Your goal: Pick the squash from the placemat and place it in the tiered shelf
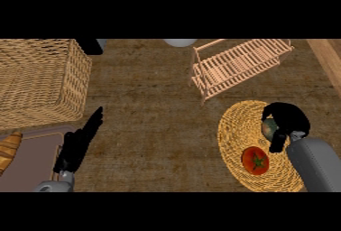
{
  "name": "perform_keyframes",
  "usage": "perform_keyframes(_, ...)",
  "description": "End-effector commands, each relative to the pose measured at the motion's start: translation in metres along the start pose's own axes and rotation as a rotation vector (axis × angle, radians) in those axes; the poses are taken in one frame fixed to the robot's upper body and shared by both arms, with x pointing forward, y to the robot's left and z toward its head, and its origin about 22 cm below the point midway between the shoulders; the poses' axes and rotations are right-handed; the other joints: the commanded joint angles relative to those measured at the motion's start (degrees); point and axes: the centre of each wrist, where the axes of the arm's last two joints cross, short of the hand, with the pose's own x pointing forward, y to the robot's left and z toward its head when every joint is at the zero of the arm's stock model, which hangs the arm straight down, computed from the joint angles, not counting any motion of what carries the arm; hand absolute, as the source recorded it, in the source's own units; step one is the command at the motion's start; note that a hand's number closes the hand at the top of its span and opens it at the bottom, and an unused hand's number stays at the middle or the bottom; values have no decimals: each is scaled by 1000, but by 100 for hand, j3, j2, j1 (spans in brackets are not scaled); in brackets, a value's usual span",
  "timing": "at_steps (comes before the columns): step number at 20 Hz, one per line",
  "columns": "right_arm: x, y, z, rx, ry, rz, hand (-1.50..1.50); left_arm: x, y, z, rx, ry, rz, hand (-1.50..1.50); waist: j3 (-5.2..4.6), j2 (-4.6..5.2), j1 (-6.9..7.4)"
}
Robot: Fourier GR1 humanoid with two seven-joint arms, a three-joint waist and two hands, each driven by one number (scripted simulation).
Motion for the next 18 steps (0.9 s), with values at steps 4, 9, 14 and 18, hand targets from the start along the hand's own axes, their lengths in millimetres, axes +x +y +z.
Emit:
perform_keyframes(4, -12, 19, 9, -91, -5, 7, 150, -3, 1, 16, 5, -18, -2, 0, 28, 10, -4)
perform_keyframes(9, 12, -2, 15, -180, 6, -13, 150, 6, 0, 2, -9, 3, 27, 0, 27, 11, -16)
perform_keyframes(14, -107, -44, 20, -137, -224, -37, 150, -16, 9, 18, 9, 8, 5, 0, 33, 25, -11)
perform_keyframes(18, -139, -90, 29, -189, -298, -123, 150, -18, 2, 23, 20, -5, 7, 0, 29, 14, 3)
